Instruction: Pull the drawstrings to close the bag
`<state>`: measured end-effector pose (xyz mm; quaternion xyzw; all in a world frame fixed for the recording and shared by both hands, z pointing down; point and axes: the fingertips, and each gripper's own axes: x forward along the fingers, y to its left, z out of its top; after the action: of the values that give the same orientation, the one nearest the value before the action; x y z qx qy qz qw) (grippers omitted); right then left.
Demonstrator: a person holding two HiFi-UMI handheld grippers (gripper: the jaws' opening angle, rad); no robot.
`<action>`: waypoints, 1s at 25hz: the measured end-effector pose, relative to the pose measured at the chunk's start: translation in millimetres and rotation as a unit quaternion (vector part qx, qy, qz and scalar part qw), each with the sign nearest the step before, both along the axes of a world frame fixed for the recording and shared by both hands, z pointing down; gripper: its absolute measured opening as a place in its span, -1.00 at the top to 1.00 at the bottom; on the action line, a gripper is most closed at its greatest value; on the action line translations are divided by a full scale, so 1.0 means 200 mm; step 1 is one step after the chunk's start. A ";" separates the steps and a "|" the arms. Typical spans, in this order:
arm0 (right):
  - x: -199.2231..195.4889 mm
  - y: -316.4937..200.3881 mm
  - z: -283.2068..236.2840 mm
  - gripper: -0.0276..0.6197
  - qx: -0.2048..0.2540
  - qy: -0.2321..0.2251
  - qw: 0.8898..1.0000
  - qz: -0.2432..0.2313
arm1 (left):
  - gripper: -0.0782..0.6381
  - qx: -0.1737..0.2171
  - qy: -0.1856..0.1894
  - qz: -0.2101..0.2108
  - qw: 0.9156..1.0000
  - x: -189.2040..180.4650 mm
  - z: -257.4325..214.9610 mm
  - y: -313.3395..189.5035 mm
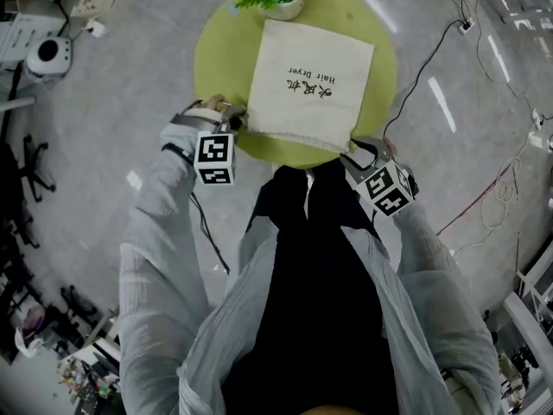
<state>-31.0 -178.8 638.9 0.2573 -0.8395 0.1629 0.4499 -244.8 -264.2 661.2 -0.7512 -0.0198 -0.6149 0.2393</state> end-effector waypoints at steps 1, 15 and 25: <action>0.00 0.00 0.00 0.39 0.001 0.003 1.000 0.002 | 0.60 0.000 0.006 -0.012 1.000 0.00 0.00 0.00; -0.02 0.02 0.10 0.52 0.005 0.031 0.999 -0.027 | 0.69 -0.013 0.021 -0.080 0.996 -0.04 -0.03 0.10; 0.04 0.05 0.05 0.85 0.028 0.075 0.996 -0.050 | 0.70 -0.002 0.032 -0.150 0.988 -0.13 -0.12 0.09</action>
<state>-23.3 -168.9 648.5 0.2387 -0.8195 0.0970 0.5118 -269.8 -246.6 637.8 -0.7653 0.0995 -0.6195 0.1433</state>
